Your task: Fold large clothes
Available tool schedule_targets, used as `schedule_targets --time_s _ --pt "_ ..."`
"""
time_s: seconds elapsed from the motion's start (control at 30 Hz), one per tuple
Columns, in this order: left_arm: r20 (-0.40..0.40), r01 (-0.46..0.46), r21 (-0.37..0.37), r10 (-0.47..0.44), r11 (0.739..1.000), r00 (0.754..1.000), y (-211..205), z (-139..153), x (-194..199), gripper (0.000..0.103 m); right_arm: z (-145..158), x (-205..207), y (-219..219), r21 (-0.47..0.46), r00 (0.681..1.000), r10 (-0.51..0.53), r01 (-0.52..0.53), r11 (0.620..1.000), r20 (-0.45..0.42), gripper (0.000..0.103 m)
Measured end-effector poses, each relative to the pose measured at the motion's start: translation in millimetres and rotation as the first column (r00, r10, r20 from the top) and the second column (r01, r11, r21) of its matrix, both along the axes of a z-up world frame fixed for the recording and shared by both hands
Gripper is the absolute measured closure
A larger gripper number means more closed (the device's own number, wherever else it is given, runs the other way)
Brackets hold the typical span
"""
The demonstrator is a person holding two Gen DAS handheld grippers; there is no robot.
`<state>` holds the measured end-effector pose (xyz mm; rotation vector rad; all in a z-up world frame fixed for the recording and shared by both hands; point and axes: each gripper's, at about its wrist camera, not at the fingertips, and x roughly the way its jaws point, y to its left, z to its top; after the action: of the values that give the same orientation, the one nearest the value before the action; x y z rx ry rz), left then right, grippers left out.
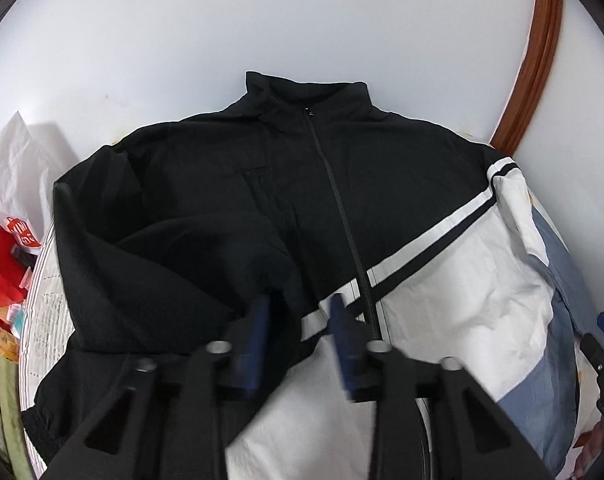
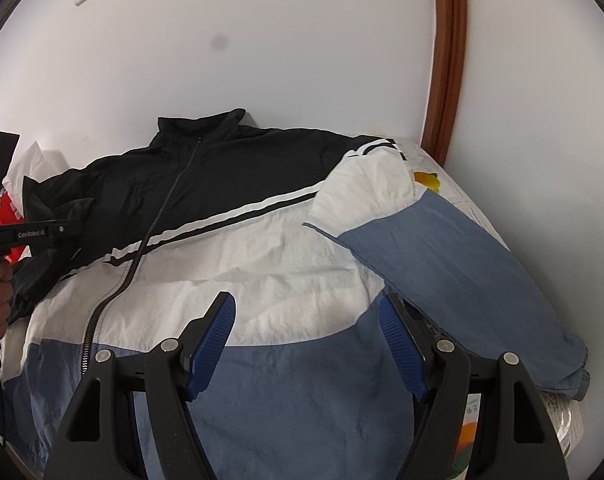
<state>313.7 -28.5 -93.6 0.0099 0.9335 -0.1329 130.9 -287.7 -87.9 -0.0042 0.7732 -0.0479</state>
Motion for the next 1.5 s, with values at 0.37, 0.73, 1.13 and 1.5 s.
schedule_targets --time_s 0.37,0.73,1.13,1.5 --pt "0.108 -0.048 -0.02 0.049 0.999 0.993 46.8 38.7 -47.2 0.04 21.5 27.5 61.1 0.036 0.986 0.164 -0.164 0.986 -0.011 0.064" --pt "0.12 -0.226 -0.093 0.236 0.97 0.964 167.6 35.9 -98.5 0.034 31.3 83.0 186.0 0.165 0.896 0.444 -0.435 0.885 -0.017 0.038" --pt "0.055 -0.229 -0.197 0.244 0.953 0.968 225.3 -15.8 -160.5 0.031 4.1 110.5 301.7 0.188 0.768 0.641 -0.63 0.753 0.006 0.029" --pt "-0.019 -0.198 -0.19 0.198 0.962 0.98 201.0 -60.2 -156.2 0.031 -20.9 118.5 335.6 0.023 0.745 0.665 -0.665 0.747 -0.06 0.097"
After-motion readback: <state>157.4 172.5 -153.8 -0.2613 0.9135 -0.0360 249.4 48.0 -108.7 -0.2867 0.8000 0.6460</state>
